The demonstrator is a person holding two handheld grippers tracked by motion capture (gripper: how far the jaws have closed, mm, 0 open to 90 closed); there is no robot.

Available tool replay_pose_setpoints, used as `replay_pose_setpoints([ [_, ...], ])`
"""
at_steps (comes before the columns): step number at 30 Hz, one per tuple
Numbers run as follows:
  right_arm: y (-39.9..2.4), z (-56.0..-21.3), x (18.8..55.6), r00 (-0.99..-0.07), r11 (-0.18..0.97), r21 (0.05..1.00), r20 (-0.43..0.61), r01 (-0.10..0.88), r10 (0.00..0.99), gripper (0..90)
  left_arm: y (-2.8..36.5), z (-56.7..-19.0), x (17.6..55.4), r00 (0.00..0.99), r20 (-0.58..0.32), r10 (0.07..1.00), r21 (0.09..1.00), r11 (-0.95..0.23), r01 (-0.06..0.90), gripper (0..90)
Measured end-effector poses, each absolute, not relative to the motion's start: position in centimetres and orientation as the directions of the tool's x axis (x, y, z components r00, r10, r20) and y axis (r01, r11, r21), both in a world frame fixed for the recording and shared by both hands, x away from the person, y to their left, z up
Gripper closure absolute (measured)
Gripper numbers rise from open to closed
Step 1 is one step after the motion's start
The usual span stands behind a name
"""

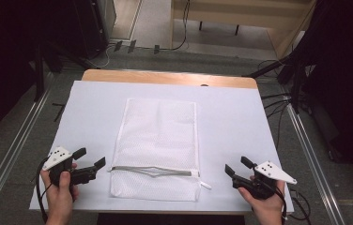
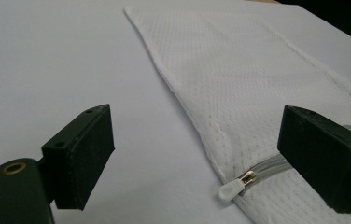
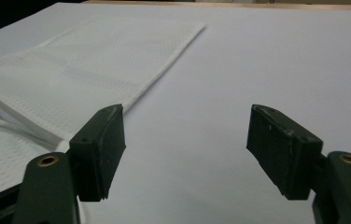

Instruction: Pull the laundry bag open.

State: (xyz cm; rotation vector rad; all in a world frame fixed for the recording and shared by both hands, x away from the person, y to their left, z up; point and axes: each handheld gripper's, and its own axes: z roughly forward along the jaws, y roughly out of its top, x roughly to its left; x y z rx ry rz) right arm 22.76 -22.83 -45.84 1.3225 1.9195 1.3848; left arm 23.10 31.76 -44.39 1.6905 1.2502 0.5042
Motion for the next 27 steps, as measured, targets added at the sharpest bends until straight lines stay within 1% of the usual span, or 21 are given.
replay_pose_setpoints([
  [4,-24.2,-46.0,23.1,-0.438,0.035,0.893,0.186,0.449,0.879,28.3,31.9,-44.6,23.2,0.384,-0.15,0.911,0.854,-0.076,0.514,10.5],
  [6,-24.9,-46.0,23.2,-0.434,0.03,0.894,0.188,0.448,0.881,24.5,32.0,-44.7,23.2,0.396,-0.147,0.906,0.855,-0.085,0.512,10.3],
  [8,-25.3,-46.0,23.2,-0.409,0.026,0.893,0.179,0.449,0.895,20.3,32.0,-44.7,23.1,0.408,-0.144,0.901,0.858,-0.092,0.505,7.9],
  [10,-25.6,-46.0,23.2,-0.37,0.032,0.891,0.156,0.453,0.916,18.9,32.0,-44.7,23.1,0.42,-0.138,0.897,0.86,-0.102,0.5,6.4],
  [11,-25.9,-46.0,23.3,-0.368,0.028,0.89,0.159,0.455,0.916,18.4,32.0,-44.7,23.1,0.426,-0.133,0.895,0.858,-0.111,0.501,3.5],
  [12,-26.1,-46.0,23.3,-0.369,0.021,0.889,0.169,0.458,0.914,16.5,32.0,-44.7,23.1,0.43,-0.13,0.893,0.858,-0.116,0.501,0.0],
  [16,-27.0,-46.0,23.3,-0.377,0.016,0.889,0.177,0.458,0.909,14.2,32.2,-44.6,23.0,0.428,-0.124,0.895,0.86,-0.118,0.497,0.0],
  [18,-27.3,-45.9,23.0,-0.379,0.011,0.898,0.174,0.439,0.909,12.7,32.3,-44.7,23.1,0.432,-0.132,0.892,0.859,-0.114,0.499,0.0],
  [22,-27.7,-45.7,22.8,-0.424,0.01,0.899,0.197,0.438,0.884,7.4,32.3,-44.8,23.2,0.432,-0.131,0.892,0.855,-0.119,0.505,0.0],
  [27,-27.6,-45.9,22.9,-0.431,0.02,0.891,0.2,0.454,0.88,7.4,32.3,-44.8,23.2,0.432,-0.124,0.893,0.854,-0.126,0.504,0.0],
])
